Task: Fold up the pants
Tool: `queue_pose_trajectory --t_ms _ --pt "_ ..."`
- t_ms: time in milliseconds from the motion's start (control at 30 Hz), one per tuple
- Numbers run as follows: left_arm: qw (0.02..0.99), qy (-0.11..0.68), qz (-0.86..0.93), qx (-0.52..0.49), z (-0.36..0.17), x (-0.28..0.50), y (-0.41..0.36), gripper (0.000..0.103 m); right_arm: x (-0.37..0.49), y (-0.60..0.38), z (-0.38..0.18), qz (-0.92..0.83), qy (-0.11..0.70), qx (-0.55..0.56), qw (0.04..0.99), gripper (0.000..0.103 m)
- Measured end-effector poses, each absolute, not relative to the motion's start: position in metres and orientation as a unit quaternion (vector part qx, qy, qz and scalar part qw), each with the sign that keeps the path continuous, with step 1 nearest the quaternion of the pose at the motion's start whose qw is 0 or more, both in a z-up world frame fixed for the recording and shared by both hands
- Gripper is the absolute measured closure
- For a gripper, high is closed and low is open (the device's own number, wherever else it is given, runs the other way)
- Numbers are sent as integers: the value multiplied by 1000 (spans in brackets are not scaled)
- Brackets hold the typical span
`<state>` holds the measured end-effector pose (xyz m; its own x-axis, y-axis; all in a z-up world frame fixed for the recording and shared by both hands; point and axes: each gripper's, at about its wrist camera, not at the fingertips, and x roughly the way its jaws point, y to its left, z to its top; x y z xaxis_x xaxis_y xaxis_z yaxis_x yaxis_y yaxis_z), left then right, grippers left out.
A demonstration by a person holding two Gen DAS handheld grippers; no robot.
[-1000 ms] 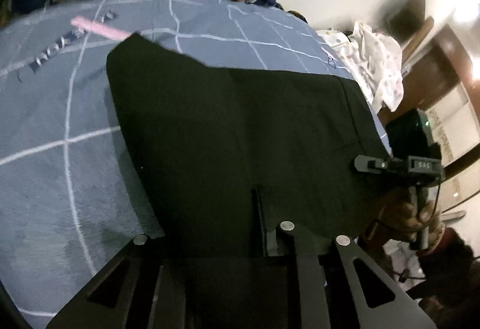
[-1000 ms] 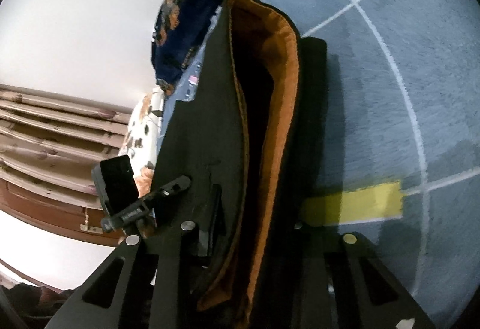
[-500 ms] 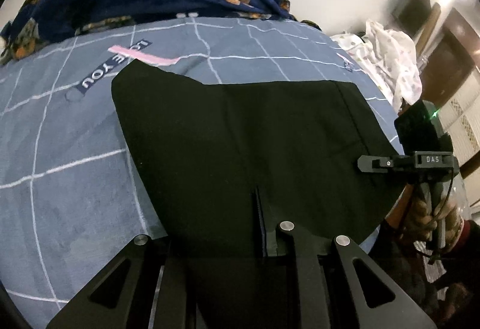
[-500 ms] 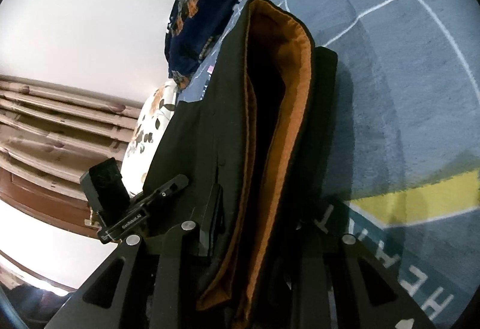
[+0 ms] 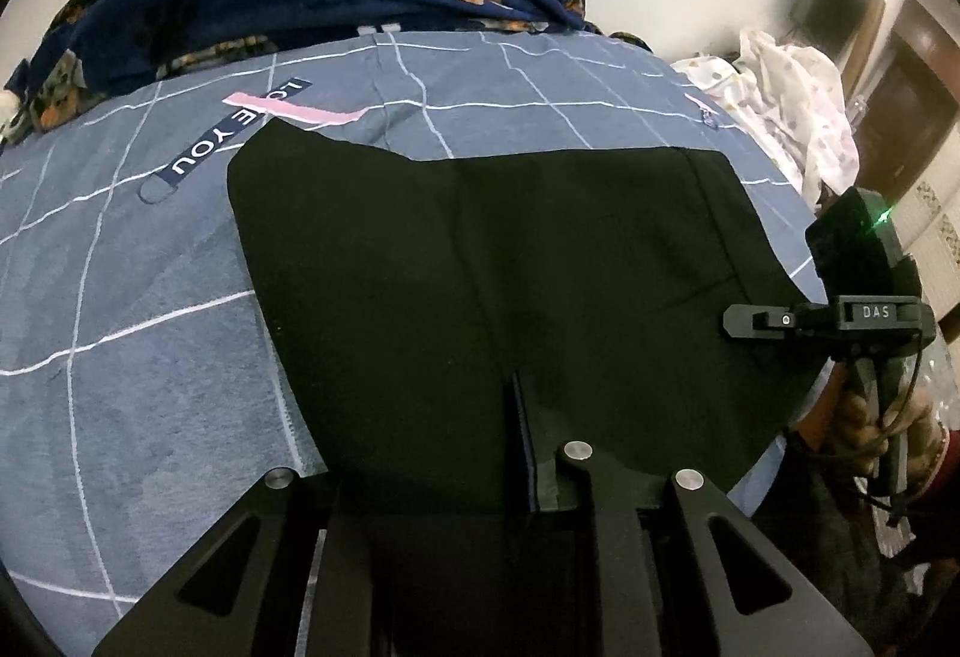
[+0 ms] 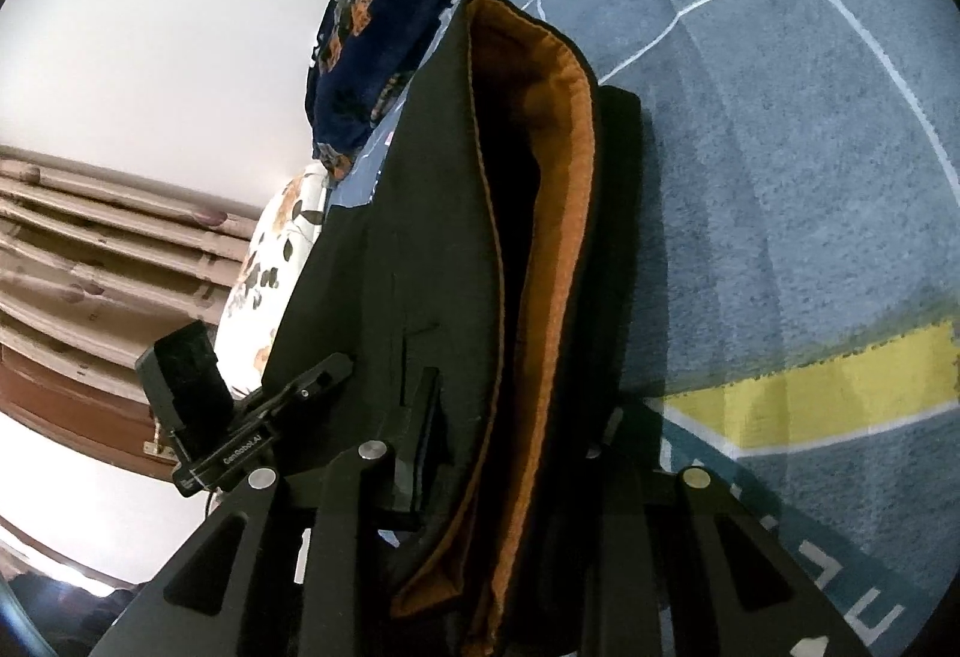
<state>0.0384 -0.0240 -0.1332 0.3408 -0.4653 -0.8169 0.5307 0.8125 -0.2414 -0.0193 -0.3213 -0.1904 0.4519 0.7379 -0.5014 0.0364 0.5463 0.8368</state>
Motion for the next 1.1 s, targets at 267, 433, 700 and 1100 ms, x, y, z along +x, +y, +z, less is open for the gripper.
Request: queue_pose_trajectory --t_ms 267,433,700,1100 --pt "821 485 -298 41 -134 38 -25 82 -20 -319 -189 234 461 405 754 81" --pt "824 479 -297 53 -135 37 -26 81 -22 -316 -188 230 454 391 767 82" --pt "826 476 -296 58 -136 37 -27 81 -20 -313 -186 227 453 388 770 82" --pt "827 474 -294 63 -136 37 -27 80 -18 -314 -186 226 456 383 771 81"
